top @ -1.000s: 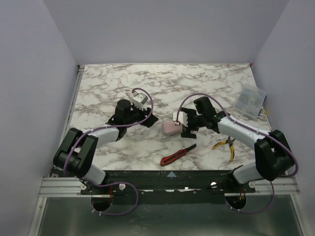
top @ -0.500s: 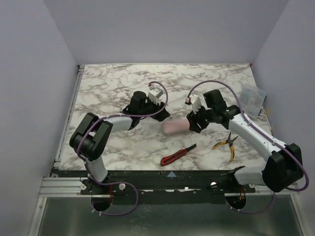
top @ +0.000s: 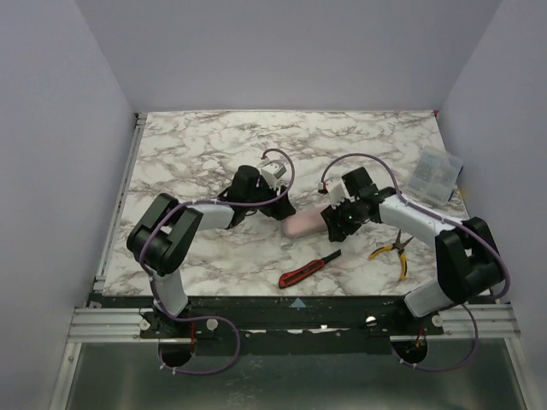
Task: Open the umbrella
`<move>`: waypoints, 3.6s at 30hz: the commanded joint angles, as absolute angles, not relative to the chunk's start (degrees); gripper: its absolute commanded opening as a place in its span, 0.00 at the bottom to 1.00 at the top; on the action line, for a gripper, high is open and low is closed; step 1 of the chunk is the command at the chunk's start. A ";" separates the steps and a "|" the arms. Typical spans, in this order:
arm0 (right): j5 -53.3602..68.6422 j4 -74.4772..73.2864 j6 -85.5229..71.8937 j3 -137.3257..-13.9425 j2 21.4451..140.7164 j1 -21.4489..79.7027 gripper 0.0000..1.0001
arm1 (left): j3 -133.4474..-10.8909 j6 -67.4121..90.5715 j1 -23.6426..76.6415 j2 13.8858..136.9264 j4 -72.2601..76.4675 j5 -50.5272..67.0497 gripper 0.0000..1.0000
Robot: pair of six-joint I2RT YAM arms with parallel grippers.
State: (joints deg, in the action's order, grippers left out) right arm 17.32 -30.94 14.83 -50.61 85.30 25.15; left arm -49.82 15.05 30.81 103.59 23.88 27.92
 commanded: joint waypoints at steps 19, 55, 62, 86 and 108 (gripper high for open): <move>35.75 -25.25 9.95 -65.99 102.17 16.39 0.83 | -36.95 21.86 32.31 95.26 30.76 31.53 0.60; 34.57 -17.01 -17.20 -56.59 101.97 18.44 0.82 | -31.03 11.77 52.47 93.33 33.56 6.58 0.61; 31.70 -16.44 -18.79 -54.87 102.24 18.95 0.73 | -33.05 13.44 52.47 95.44 32.26 4.34 0.50; 30.23 -19.15 -8.58 -54.93 104.83 19.24 0.23 | -34.55 10.91 47.57 94.41 29.69 4.96 0.00; 31.53 -19.38 -6.67 -54.59 106.00 19.86 0.18 | -45.44 16.39 38.88 99.39 22.12 7.73 0.00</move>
State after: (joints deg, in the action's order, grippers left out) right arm 39.22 -14.57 -11.86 -56.95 101.65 19.14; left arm -42.81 14.57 40.03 98.94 22.96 7.84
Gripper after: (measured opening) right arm 0.301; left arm 0.010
